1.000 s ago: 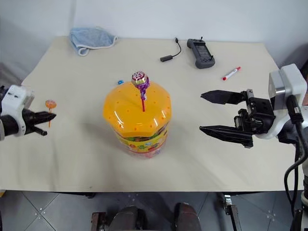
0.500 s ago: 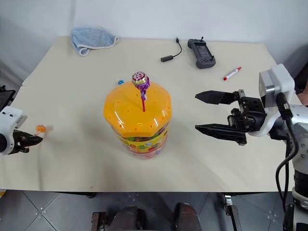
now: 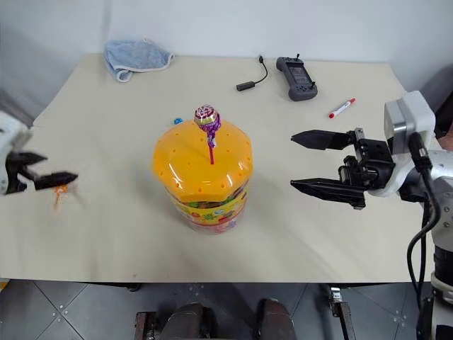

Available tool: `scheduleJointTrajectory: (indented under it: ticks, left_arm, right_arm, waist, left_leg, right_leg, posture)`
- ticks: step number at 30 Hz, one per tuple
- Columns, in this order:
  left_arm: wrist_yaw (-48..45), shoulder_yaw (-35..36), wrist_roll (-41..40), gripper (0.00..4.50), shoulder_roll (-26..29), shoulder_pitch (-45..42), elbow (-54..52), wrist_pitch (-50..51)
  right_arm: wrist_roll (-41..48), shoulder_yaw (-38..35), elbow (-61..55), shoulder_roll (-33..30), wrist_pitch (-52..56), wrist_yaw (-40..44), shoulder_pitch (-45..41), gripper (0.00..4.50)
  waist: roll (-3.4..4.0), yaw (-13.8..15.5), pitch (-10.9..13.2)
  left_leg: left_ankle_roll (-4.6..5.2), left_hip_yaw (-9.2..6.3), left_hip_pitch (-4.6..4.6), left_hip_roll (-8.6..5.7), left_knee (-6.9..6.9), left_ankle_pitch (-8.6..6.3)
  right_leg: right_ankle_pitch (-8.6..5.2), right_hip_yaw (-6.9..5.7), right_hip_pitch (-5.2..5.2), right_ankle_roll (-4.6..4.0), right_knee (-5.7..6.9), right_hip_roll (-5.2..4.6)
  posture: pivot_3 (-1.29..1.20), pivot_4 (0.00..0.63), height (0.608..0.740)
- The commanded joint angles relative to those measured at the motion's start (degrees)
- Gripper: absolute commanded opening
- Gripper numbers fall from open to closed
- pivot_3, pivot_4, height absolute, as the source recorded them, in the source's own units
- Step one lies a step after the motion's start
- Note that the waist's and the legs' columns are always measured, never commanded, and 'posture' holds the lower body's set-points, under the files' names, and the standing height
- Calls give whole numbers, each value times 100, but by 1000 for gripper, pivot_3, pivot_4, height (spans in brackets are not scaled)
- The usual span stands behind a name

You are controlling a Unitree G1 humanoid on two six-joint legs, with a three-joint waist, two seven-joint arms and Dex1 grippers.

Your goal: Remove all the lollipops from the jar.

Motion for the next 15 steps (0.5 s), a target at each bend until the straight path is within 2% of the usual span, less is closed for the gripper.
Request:
scheduleJointTrajectory:
  ticks: [1, 4, 8, 12, 15]
  left_arm:
    - [-658, 649, -803, 4484, -609, -233, -172, -1005]
    - [-905, 791, -1073, 4484, -1075, -344, 15, -1678]
    - [-1793, 809, -1562, 4484, -1764, -452, 487, -2816]
    - [-2353, 623, -1727, 4484, -1857, -448, 739, -3142]
    - [-2884, 613, -2054, 4484, -1964, -493, 982, -3269]
  right_arm:
    - [398, -227, -490, -143, 334, -387, -204, 4500]
    - [609, -147, -827, -60, 528, -702, -290, 4500]
    - [697, 392, -1245, 507, 600, -1357, -614, 4500]
    - [468, 797, -1213, 1020, 479, -1592, -951, 4500]
    - [69, 1362, -1023, 1594, 313, -1723, -1456, 4500]
  waist:
    - [8, -5, -1]
    - [9, -6, -1]
    - [5, -60, -2]
    - [4, -130, -2]
    - [5, -164, -2]
  left_leg:
    - [0, 2, 2, 0, -2, 0]
    - [0, 3, 6, 4, -4, 0]
    - [0, 9, 10, 3, -3, 0]
    - [0, 7, 9, 2, -3, 0]
    - [0, 7, 11, 0, -3, 0]
  right_leg:
    - [0, 1, 0, 0, 0, 0]
    - [0, 1, -1, 0, 4, 3]
    - [0, 4, 0, 0, 5, 3]
    - [0, 1, -1, 0, 9, 3]
    - [0, 0, -1, 0, 9, 2]
  posture:
    - [0, 150, 740]
    - [0, 150, 740]
    - [0, 150, 740]
    - [0, 150, 740]
    - [0, 150, 740]
